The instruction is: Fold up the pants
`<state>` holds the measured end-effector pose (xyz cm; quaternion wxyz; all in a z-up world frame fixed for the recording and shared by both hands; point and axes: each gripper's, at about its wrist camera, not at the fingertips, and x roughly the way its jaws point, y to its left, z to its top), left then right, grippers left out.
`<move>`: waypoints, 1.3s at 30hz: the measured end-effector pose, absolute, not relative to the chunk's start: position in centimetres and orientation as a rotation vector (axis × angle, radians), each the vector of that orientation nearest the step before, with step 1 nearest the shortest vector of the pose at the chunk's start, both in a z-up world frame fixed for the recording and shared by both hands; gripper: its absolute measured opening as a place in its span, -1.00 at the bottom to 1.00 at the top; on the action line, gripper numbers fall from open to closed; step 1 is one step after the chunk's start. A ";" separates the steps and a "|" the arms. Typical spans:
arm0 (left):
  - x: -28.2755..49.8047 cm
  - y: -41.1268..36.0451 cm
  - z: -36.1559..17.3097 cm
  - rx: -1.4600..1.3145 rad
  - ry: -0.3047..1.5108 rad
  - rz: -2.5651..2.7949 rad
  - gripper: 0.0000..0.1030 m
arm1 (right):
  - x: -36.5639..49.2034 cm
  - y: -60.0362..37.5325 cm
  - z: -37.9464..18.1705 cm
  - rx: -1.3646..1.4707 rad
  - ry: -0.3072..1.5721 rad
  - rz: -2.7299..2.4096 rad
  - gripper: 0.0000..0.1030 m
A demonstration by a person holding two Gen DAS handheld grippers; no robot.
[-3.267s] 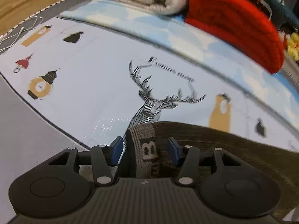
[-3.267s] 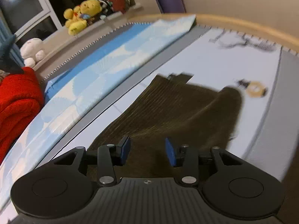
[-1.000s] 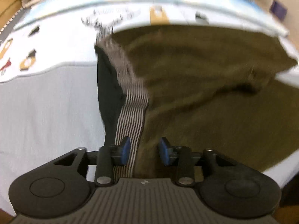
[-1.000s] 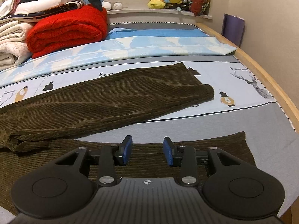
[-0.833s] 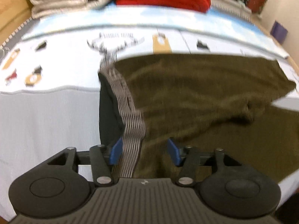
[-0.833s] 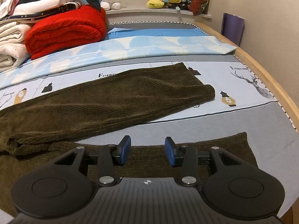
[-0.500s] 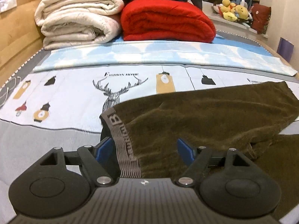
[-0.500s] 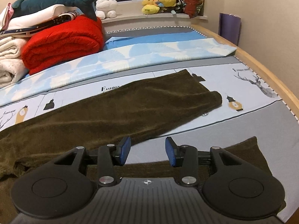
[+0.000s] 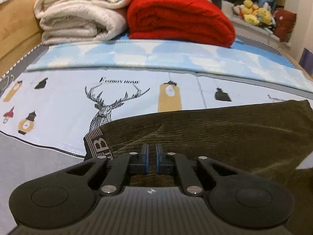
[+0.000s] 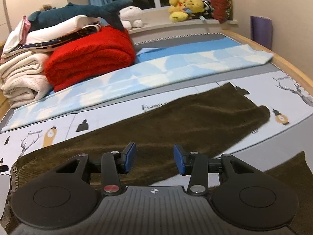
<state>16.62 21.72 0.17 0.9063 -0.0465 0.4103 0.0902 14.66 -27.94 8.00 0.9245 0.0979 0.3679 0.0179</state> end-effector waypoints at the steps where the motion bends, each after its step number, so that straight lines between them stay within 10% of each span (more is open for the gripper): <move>1: 17.1 22.0 -0.2 -0.108 0.853 0.193 -0.87 | 14.8 -27.6 8.1 0.195 0.753 0.042 -0.19; 8: 20.3 26.4 -2.0 -0.275 0.829 0.278 -0.83 | 15.3 -25.7 8.2 0.160 0.752 0.082 -0.20; 15: 24.2 28.9 -3.4 -0.315 0.793 0.273 0.40 | 15.6 -24.5 7.4 0.072 0.785 0.112 -0.22; 21: 27.5 28.2 -5.9 -0.233 0.845 0.181 0.63 | 16.1 -25.3 6.3 0.054 0.820 0.087 -0.22; 25: 28.4 26.2 -7.6 -0.139 0.896 0.086 0.38 | 16.4 -25.8 5.6 0.037 0.840 0.073 -0.22; 30: 28.6 24.3 -8.2 -0.010 0.924 0.058 -0.83 | 16.6 -26.1 5.1 0.029 0.856 0.065 -0.22; 39: 23.8 20.8 -2.4 0.101 0.845 0.048 -0.94 | 16.6 -28.5 4.7 0.046 0.876 -0.002 -0.22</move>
